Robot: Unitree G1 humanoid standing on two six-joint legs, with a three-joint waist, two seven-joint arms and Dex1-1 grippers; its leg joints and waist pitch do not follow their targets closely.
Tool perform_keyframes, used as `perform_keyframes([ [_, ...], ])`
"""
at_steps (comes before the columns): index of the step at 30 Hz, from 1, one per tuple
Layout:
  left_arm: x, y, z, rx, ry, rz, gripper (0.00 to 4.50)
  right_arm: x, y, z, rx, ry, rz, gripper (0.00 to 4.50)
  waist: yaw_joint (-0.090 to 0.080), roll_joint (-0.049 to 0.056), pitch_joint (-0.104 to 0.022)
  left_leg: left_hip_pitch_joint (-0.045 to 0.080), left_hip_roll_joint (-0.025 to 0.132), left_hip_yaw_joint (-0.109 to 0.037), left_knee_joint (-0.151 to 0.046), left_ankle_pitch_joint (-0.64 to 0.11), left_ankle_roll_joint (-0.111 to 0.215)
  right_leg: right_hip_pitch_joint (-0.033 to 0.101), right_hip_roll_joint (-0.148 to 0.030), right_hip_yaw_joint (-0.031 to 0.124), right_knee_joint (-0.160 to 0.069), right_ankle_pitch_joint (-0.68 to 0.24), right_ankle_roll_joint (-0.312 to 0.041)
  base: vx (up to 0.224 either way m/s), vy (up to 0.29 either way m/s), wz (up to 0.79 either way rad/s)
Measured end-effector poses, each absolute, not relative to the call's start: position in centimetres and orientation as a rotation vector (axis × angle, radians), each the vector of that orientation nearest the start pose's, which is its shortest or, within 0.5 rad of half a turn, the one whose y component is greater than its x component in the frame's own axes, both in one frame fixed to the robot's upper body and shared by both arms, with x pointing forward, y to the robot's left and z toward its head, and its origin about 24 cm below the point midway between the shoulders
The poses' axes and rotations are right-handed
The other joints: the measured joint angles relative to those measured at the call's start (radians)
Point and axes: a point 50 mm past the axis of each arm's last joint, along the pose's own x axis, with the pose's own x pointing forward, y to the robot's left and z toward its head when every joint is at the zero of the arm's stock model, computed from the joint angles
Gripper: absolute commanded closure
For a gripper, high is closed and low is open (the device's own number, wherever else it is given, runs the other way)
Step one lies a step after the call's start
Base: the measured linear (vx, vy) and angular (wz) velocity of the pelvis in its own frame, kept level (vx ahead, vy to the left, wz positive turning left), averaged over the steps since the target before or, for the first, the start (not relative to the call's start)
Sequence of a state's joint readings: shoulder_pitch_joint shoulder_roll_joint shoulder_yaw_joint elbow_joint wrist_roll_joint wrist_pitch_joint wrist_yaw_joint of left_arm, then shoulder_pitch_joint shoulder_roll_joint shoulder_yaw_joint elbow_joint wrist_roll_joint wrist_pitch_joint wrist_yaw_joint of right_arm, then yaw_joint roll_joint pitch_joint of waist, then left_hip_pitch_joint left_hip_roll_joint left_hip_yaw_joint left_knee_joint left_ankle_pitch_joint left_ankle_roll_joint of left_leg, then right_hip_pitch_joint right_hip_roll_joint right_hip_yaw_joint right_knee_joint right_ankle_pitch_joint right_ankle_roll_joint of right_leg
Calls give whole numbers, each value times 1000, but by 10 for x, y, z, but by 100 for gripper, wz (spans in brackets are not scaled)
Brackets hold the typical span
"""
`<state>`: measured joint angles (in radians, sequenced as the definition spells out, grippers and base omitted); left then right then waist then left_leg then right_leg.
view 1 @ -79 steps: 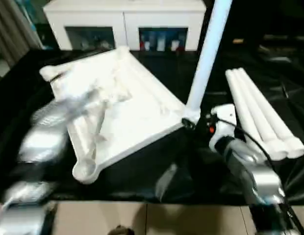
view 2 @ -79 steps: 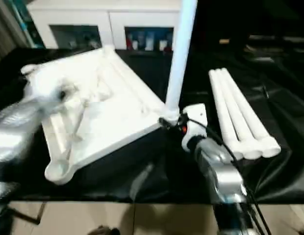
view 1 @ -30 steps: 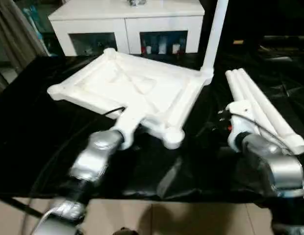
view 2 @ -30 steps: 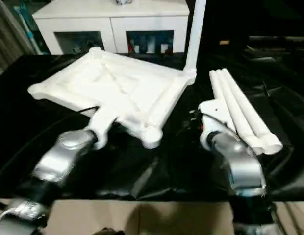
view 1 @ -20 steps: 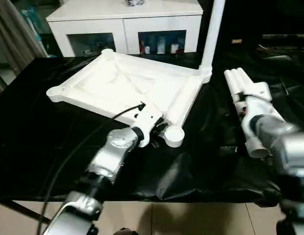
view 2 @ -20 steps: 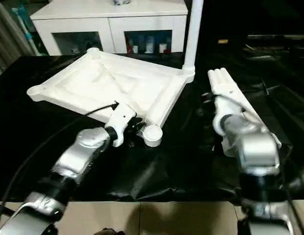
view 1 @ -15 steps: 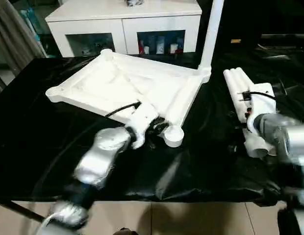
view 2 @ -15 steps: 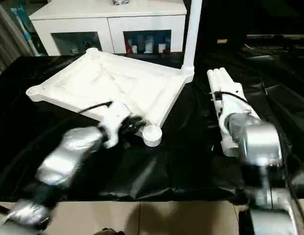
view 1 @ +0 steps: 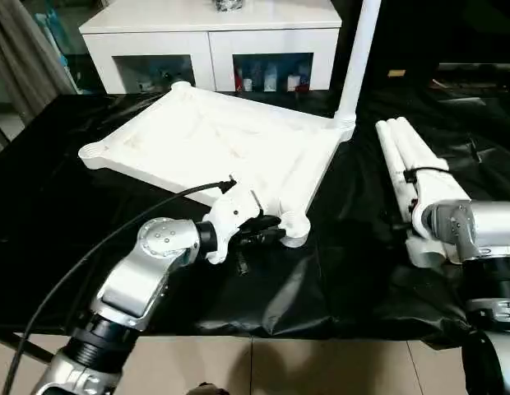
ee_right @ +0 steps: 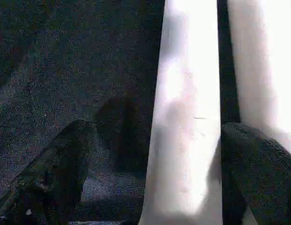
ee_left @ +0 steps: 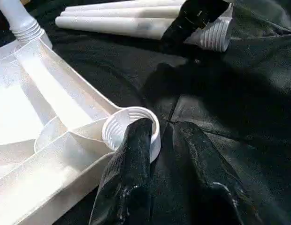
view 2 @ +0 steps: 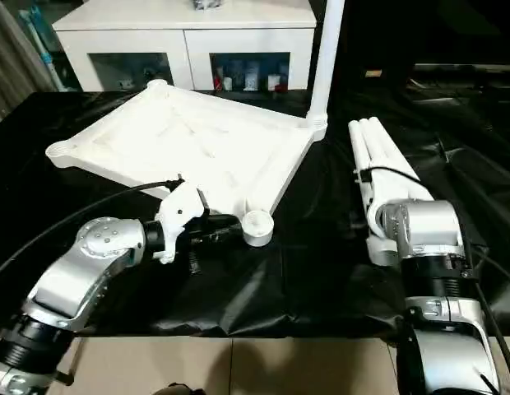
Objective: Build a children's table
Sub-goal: Pick table leg
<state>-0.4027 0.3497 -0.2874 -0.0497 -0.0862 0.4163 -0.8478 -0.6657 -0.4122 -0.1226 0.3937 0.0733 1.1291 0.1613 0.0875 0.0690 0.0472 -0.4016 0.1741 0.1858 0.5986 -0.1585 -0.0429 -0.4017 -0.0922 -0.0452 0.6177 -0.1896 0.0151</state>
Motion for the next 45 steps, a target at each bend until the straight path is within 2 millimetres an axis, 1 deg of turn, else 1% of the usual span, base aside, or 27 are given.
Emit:
perform_keyframes([
  [9, 285, 100, 101, 360, 205, -1105, 344, 338, -237, 91, -80, 802, -58, 3, 1, 0, 0, 0, 0, 0, 0, 0, 0, 0, 0, 0, 0, 0, 0, 0, 0, 0],
  [14, 285, 101, 103, 369, 204, -1103, 344, 339, -229, 88, -51, 806, -28, 3, 1, -1, 1, 0, 0, 1, 0, 0, 0, 0, 0, 0, 0, 0, 0, 0, 0, 0],
  [23, 283, 104, 102, 375, 212, -1098, 344, 339, -231, 78, -18, 847, -40, 3, 2, -6, 1, 0, 0, 1, 2, 0, 0, 0, 0, 1, 2, 0, 0, 0, 0, 0],
  [25, 283, 105, 102, 378, 214, -1096, 344, 339, -229, 76, 13, 847, -31, 29, 2, -9, 0, 0, 0, 1, 2, 0, 0, 0, 0, 1, 3, 0, 0, 0, 0, 0],
  [26, 283, 105, 102, 379, 214, -1096, 344, 339, -229, 76, 30, 845, -28, 29, 2, -10, 0, 0, 0, 1, 2, 0, 0, 0, 0, 1, 3, 0, 0, 0, 0, 0],
  [27, 283, 105, 102, 381, 215, -1096, 344, 339, -229, 76, 40, 845, -28, 47, 2, -10, 0, 0, 0, 1, 3, 0, 0, 0, 0, 1, 3, 0, 0, 0, 0, 0],
  [29, 283, 106, 103, 386, 212, -1096, 344, 339, -230, 75, 60, 846, -27, 47, 2, -12, 0, 1, 0, 1, 3, 0, 0, 0, 0, 1, 4, 0, 0, 0, 0, 0],
  [30, 283, 106, 103, 386, 213, -1096, 344, 339, -229, 75, 64, 848, -24, 59, 2, -13, 0, 1, 0, 1, 3, 0, 0, 0, 0, 1, 5, 0, 0, 0, 0, 0],
  [32, 283, 106, 103, 384, 214, -1097, 344, 339, -229, 74, 67, 849, -24, 78, 2, -13, 0, 1, 0, 1, 3, 0, 0, 0, 0, 1, 5, 0, 0, 0, 0, 0],
  [35, 283, 107, 103, 384, 222, -1098, 344, 339, -231, 74, 88, 848, -37, 91, 1, -13, -1, 2, 0, 1, 3, 0, 0, 0, 0, 1, 7, 0, 0, 0, 0, 0],
  [36, 282, 107, 103, 381, 228, -1101, 344, 339, -232, 74, 103, 849, -46, 113, 1, -14, -1, 2, 0, 1, 3, 0, -1, 0, 0, 1, 7, 0, 0, 0, 0, 0],
  [39, 282, 107, 102, 367, 230, -1110, 344, 339, -234, 73, 114, 845, -68, 129, 1, -14, -1, 2, 0, 0, 3, 0, -1, 0, 0, 1, 8, 0, 0, 0, 0, 0],
  [42, 282, 106, 103, 342, 228, -1120, 344, 339, -235, 73, 145, 839, -81, 164, 1, -14, -1, 2, 0, 0, 3, 0, -1, 0, 0, 1, 8, 0, 0, 0, 0, 0],
  [43, 282, 105, 104, 335, 224, -1125, 312, 339, -235, 73, 157, 836, -85, 175, 1, -14, -1, 3, 0, 0, 3, 0, -1, 0, 0, 1, 8, 0, 0, 0, 0, 0],
  [44, 282, 104, 105, 328, 218, -1128, 312, 339, -236, 73, 159, 836, -91, 175, 1, -14, -1, 3, 0, 0, 3, 0, -1, 0, 0, 1, 8, 0, 0, 0, 0, 0],
  [45, 283, 102, 107, 318, 210, -1128, 309, 338, -237, 73, 164, 836, -94, 187, 1, -14, -1, 3, 0, 1, 3, 0, -1, 0, 0, 1, 8, 0, 0, 0, 0, 0],
])
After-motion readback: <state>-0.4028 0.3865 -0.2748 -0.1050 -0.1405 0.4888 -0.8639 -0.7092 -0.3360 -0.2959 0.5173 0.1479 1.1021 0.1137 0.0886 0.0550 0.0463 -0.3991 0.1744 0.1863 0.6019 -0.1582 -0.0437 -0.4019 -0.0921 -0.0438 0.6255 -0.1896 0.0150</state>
